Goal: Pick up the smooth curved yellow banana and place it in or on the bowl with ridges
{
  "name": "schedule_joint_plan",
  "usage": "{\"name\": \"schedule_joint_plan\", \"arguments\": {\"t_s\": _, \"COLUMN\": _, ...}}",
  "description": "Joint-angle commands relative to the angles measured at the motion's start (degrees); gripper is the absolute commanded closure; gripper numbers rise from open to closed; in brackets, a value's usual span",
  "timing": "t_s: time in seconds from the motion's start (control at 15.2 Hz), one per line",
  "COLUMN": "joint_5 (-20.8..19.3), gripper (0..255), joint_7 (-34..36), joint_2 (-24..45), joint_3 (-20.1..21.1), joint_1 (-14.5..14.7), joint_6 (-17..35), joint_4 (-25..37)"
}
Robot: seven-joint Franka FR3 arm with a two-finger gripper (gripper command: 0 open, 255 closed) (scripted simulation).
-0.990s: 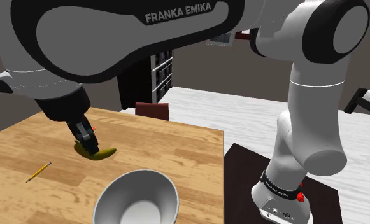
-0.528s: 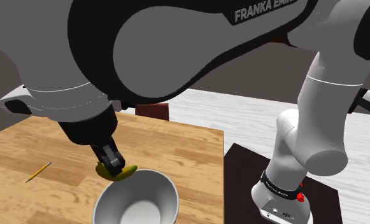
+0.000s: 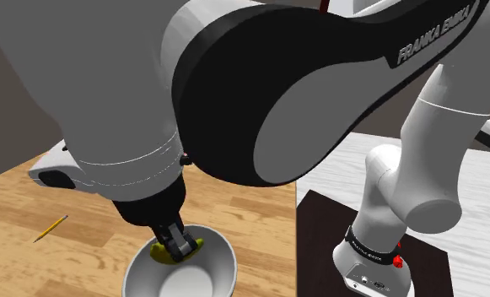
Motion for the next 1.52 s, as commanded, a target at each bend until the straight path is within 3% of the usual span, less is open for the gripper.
{"name": "schedule_joint_plan", "arguments": {"t_s": 0.0, "joint_5": -0.19, "gripper": 255, "joint_7": 0.35, "joint_2": 0.31, "joint_3": 0.05, "joint_1": 0.04, "joint_6": 1.46, "joint_4": -1.21}}
{"name": "schedule_joint_plan", "arguments": {"t_s": 0.66, "joint_5": -1.38, "gripper": 255, "joint_7": 1.83, "joint_2": 2.12, "joint_3": 0.21, "joint_1": 0.16, "joint_6": 6.98, "joint_4": -5.35}}
{"name": "schedule_joint_plan", "arguments": {"t_s": 0.73, "joint_5": -1.38, "gripper": 0, "joint_7": 1.83, "joint_2": 2.12, "joint_3": 0.21, "joint_1": 0.16, "joint_6": 6.98, "joint_4": -5.35}}
{"name": "schedule_joint_plan", "arguments": {"t_s": 0.86, "joint_5": 8.13, "gripper": 0, "joint_7": -15.56, "joint_2": -8.59, "joint_3": -1.89, "joint_1": 0.13, "joint_6": 35.79, "joint_4": -25.01}}
{"name": "schedule_joint_plan", "arguments": {"t_s": 0.92, "joint_5": 15.68, "gripper": 0, "joint_7": -27.15, "joint_2": -10.17, "joint_3": -5.42, "joint_1": 3.77, "joint_6": 50.15, "joint_4": -32.69}}
{"name": "schedule_joint_plan", "arguments": {"t_s": 0.99, "joint_5": 23.69, "gripper": 0, "joint_7": -37.86, "joint_2": -9.56, "joint_3": -9.96, "joint_1": 9.16, "joint_6": 59.49, "joint_4": -36.65}}
{"name": "schedule_joint_plan", "arguments": {"t_s": 1.45, "joint_5": 19.86, "gripper": 0, "joint_7": -35.26, "joint_2": -2.45, "joint_3": -8.41, "joint_1": 7.62, "joint_6": 65.12, "joint_4": -35.24}}
